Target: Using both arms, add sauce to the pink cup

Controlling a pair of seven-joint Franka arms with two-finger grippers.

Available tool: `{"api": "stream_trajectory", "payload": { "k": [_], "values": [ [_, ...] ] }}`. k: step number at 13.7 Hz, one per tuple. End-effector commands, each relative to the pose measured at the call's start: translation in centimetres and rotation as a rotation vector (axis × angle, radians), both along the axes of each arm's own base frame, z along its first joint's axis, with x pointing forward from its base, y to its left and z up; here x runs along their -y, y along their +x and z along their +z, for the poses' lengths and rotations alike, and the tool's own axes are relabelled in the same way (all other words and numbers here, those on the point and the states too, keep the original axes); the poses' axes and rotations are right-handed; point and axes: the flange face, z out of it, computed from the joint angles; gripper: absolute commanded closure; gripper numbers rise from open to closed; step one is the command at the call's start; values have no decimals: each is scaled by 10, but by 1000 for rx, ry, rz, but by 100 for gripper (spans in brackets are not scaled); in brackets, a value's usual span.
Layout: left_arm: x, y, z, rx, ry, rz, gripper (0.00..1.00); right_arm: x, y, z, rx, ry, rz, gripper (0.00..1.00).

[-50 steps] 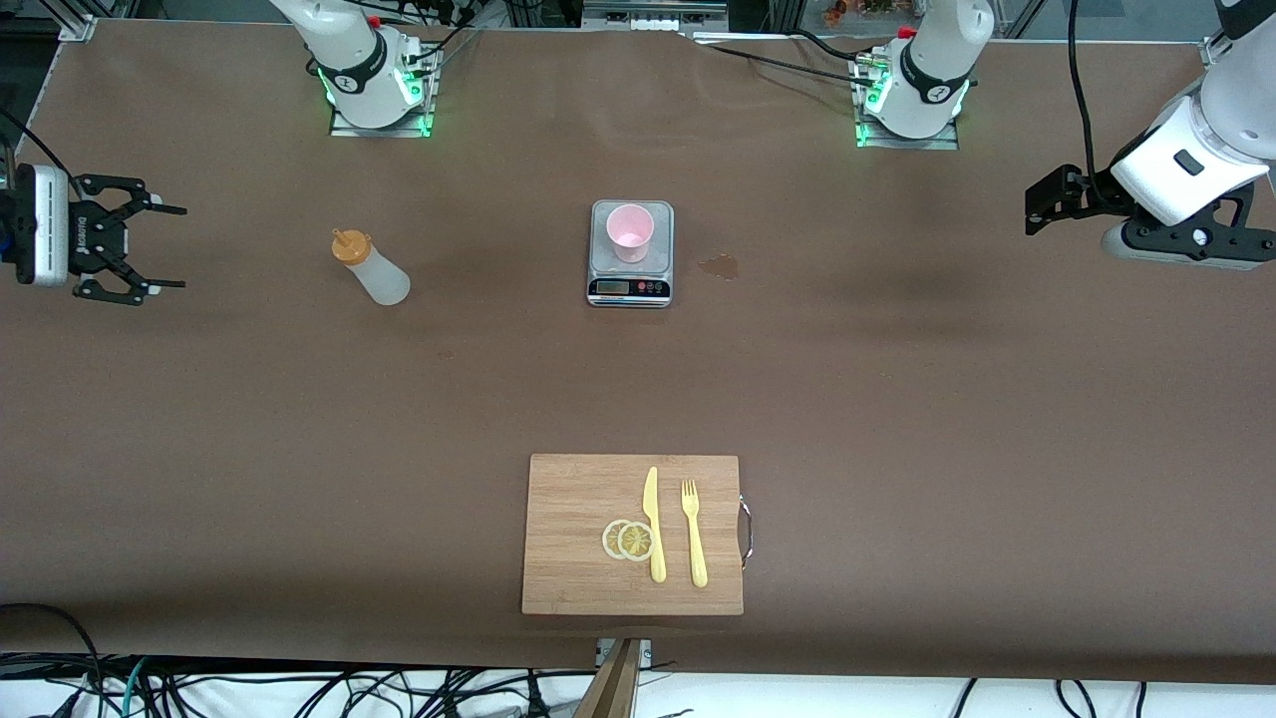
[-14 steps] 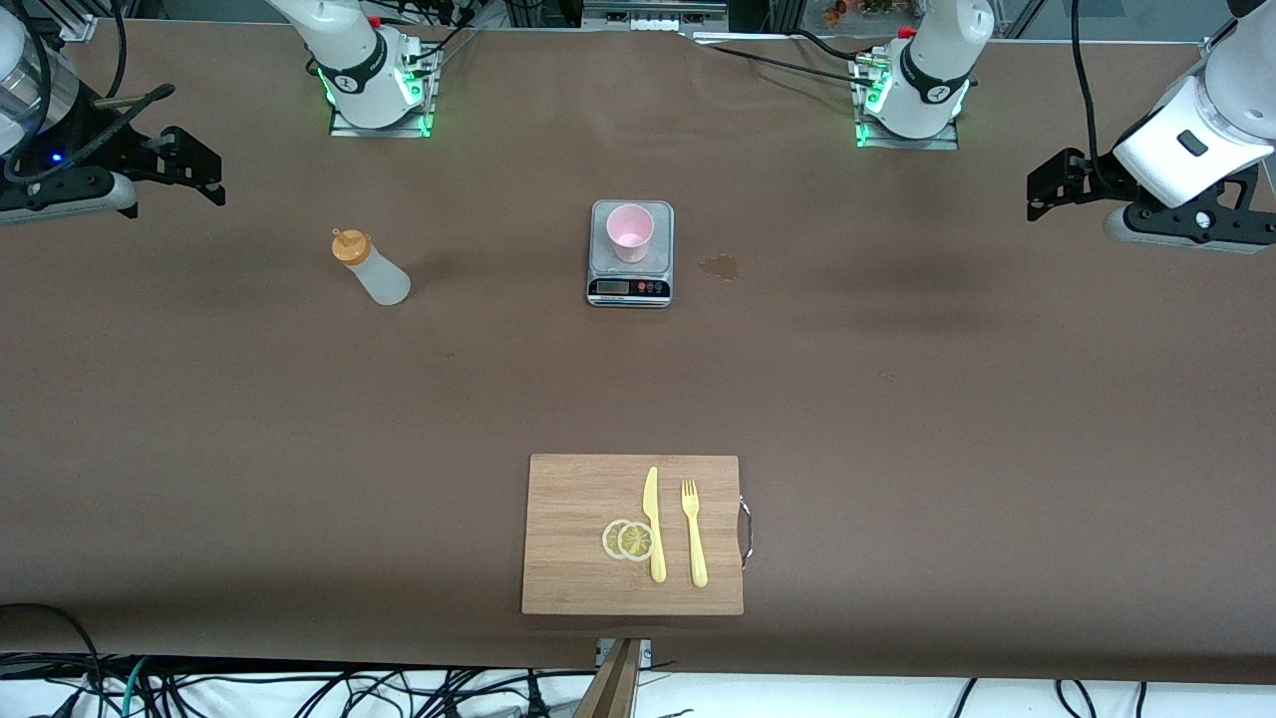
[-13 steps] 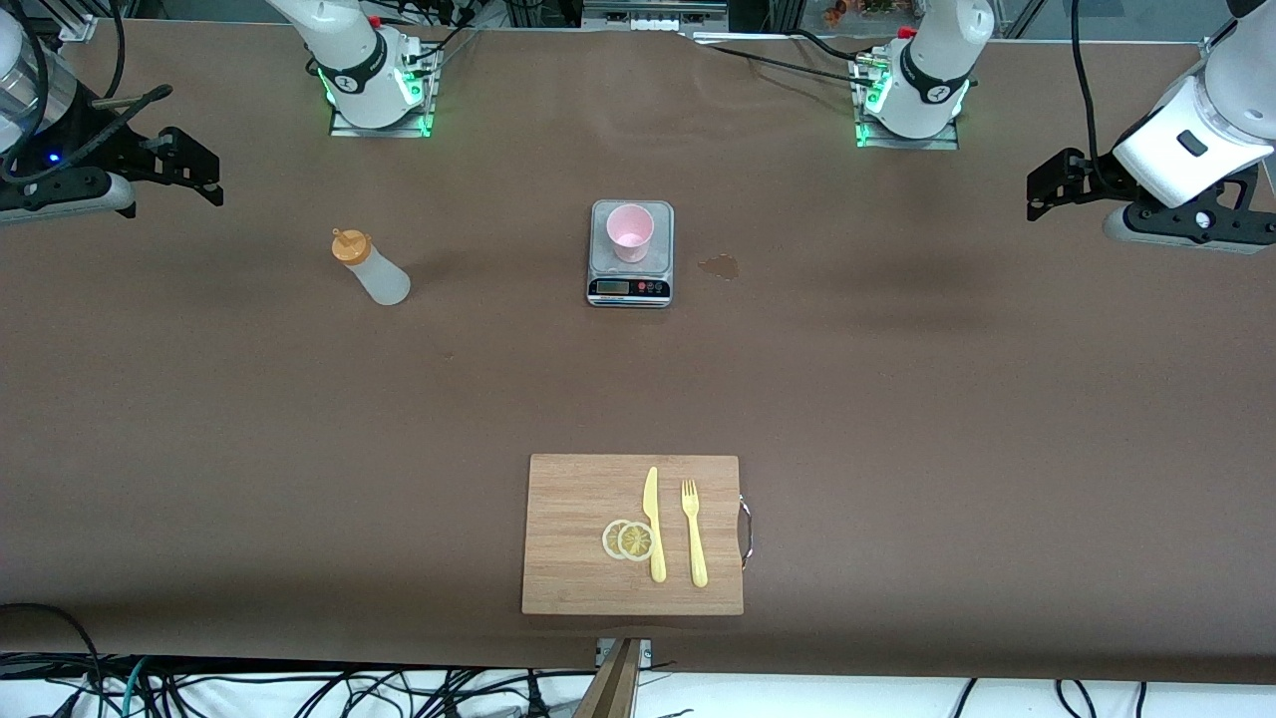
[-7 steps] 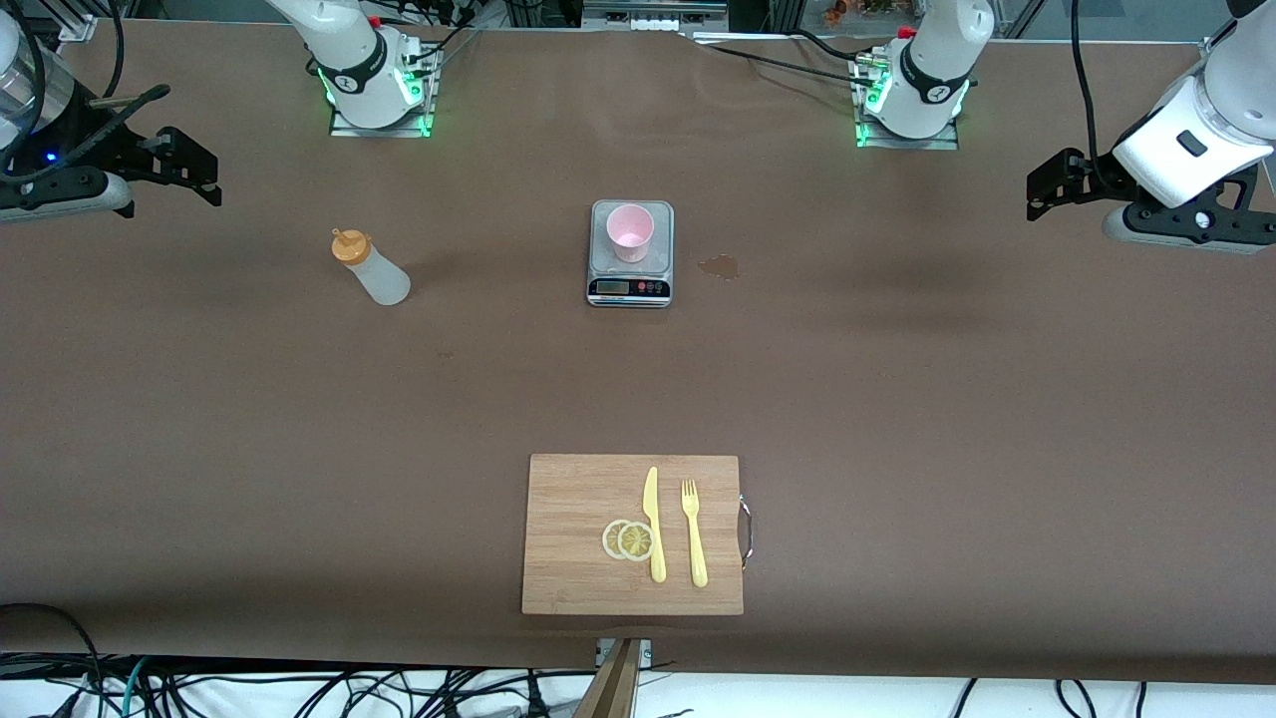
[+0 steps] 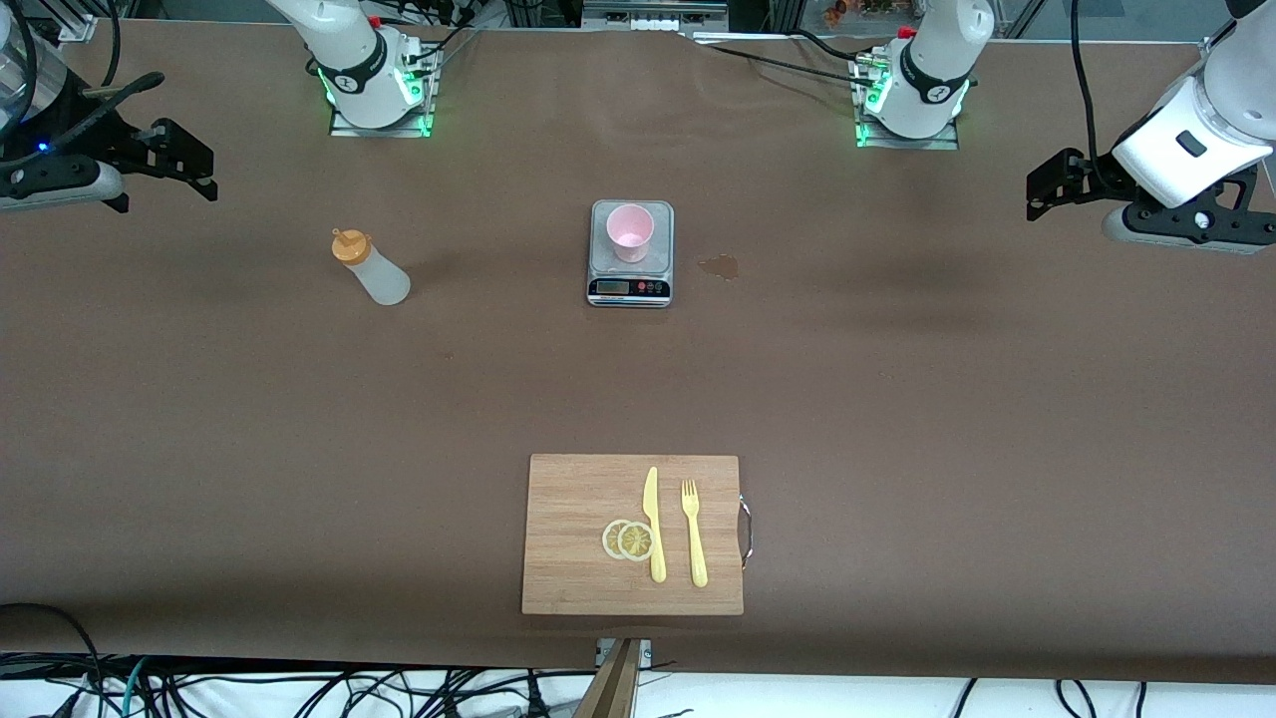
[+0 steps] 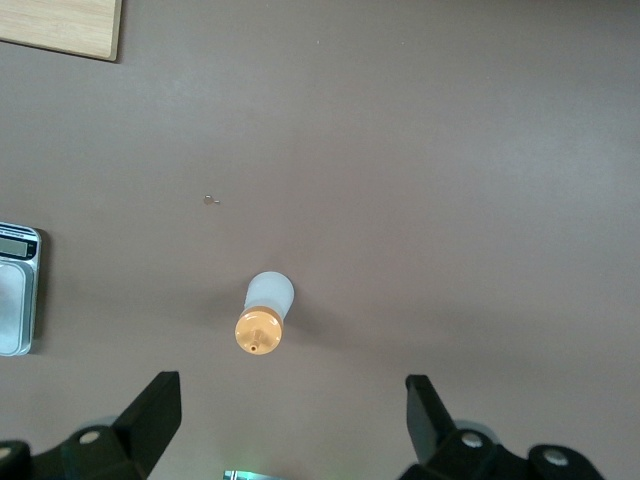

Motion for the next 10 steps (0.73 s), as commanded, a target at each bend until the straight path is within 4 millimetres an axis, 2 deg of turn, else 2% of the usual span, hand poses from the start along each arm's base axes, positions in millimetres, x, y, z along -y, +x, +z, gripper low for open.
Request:
{"api": "stream_trajectory", "payload": {
  "k": [1,10],
  "values": [
    [0,-5,4,0,12,-22,0,0,-4,9,13,8,-4,0],
    [0,-5,3,-3,13,-22,0,-1,-3,10,14,11,-8,0]
  ]
}}
